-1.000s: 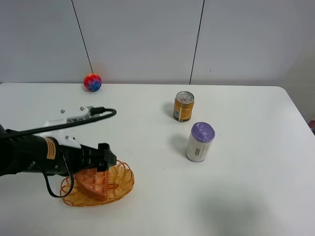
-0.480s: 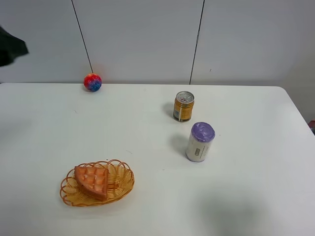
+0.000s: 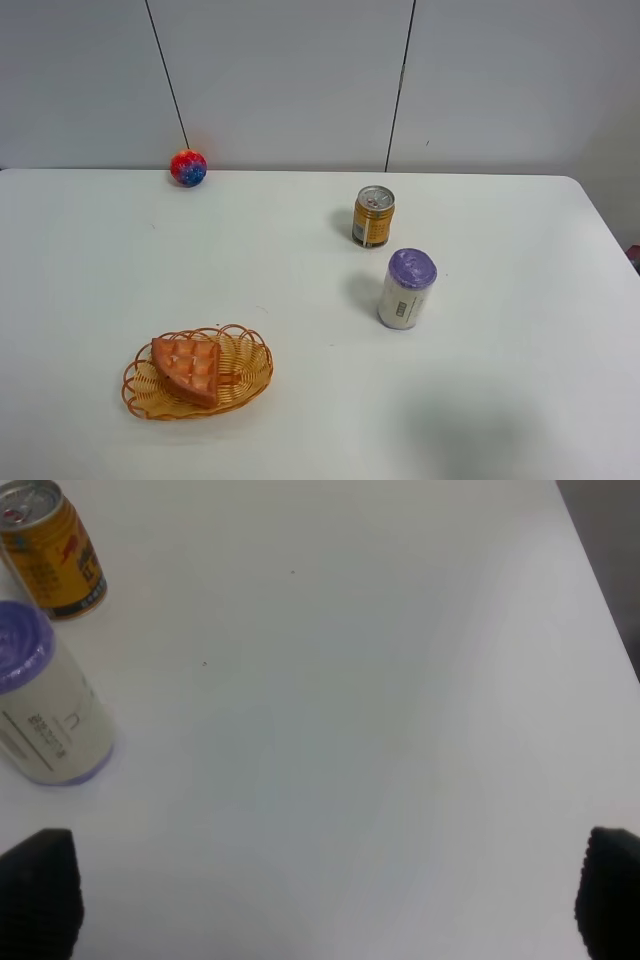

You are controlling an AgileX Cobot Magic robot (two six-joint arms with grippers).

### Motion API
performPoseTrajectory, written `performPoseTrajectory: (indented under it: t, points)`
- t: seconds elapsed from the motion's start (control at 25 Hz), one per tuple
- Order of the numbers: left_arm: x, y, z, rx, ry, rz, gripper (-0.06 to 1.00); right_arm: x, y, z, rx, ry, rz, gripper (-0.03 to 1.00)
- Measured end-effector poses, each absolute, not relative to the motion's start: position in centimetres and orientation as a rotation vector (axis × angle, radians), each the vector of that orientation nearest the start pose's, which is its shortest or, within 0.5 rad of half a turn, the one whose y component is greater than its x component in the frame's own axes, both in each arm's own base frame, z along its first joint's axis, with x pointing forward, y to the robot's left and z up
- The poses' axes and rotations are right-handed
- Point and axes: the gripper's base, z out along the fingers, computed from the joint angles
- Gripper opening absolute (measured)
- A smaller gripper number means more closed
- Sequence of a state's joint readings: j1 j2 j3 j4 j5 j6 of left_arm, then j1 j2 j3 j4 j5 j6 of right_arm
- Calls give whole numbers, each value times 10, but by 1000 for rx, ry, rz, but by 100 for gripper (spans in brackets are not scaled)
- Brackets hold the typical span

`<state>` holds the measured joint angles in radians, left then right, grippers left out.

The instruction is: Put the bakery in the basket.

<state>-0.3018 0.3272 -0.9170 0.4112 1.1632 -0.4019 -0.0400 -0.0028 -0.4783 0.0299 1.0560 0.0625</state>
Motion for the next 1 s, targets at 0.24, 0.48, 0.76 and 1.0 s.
performPoseTrajectory:
  t: [0.24, 0.48, 0.76, 1.0]
  points:
    - [-15, 40, 360, -187, 1962, 22, 99, -3, 2, 272, 104, 2056, 50, 99]
    - [-12, 25, 321, -236, 2007, 22, 99, -3, 2, 272, 104, 2056, 50, 99]
    - [-7, 9, 292, -180, 2010, 146, 99, -3, 2, 272, 104, 2056, 50, 99]
    - [-9, 7, 283, -163, 2002, 159, 99, -3, 2, 272, 104, 2056, 50, 99]
